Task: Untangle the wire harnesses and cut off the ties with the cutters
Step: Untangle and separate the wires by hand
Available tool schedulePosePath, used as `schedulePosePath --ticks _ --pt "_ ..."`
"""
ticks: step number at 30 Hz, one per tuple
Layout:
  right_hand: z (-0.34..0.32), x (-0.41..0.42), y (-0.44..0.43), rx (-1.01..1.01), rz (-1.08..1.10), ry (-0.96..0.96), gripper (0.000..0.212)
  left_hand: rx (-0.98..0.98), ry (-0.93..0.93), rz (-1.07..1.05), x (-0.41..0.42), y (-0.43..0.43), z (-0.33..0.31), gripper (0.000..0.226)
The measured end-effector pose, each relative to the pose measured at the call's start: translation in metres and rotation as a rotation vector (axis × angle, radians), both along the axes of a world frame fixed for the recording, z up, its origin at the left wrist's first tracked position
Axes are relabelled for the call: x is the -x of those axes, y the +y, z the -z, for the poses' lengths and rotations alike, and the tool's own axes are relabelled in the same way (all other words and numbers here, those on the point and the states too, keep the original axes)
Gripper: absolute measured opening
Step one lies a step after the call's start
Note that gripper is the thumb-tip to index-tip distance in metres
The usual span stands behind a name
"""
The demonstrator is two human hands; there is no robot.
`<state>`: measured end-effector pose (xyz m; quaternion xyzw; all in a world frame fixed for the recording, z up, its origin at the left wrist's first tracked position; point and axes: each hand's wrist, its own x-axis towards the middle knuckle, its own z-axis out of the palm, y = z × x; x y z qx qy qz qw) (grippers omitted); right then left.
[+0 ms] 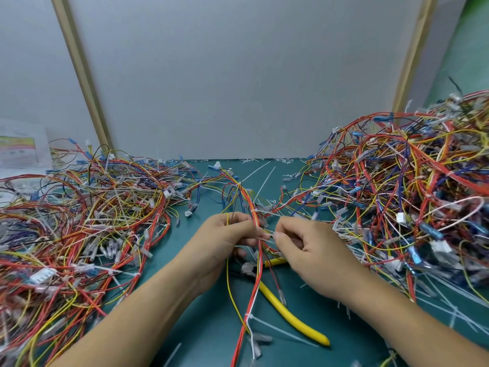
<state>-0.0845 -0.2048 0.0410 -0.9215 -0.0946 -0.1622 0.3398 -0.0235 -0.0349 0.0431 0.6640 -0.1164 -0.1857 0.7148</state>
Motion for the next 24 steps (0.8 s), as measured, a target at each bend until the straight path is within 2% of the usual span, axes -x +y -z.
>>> schedulePosePath --ticks 5,10,14,18,24 --pt "-0.0003 -0.0017 0.002 0.031 0.0 -0.015 0.029 -0.004 0.0 -0.022 -0.0006 -0.0013 0.0006 0.015" --pt "0.0003 -0.0017 0.0016 0.029 -0.009 -0.025 0.021 -0.092 -0.071 -0.035 0.0008 -0.0008 -0.0013 0.022" --pt "-0.0005 -0.0015 0.0052 -0.04 -0.025 -0.028 0.034 -0.157 -0.12 -0.011 0.0042 -0.0018 -0.0021 0.021" --pt "-0.0032 -0.0016 0.008 -0.048 -0.01 -0.051 0.043 -0.183 -0.16 0.001 0.0042 -0.003 -0.0044 0.038" --pt "-0.0054 -0.0019 0.0077 -0.071 -0.008 -0.086 0.04 -0.159 -0.171 0.01 0.0013 -0.0036 -0.0057 0.025"
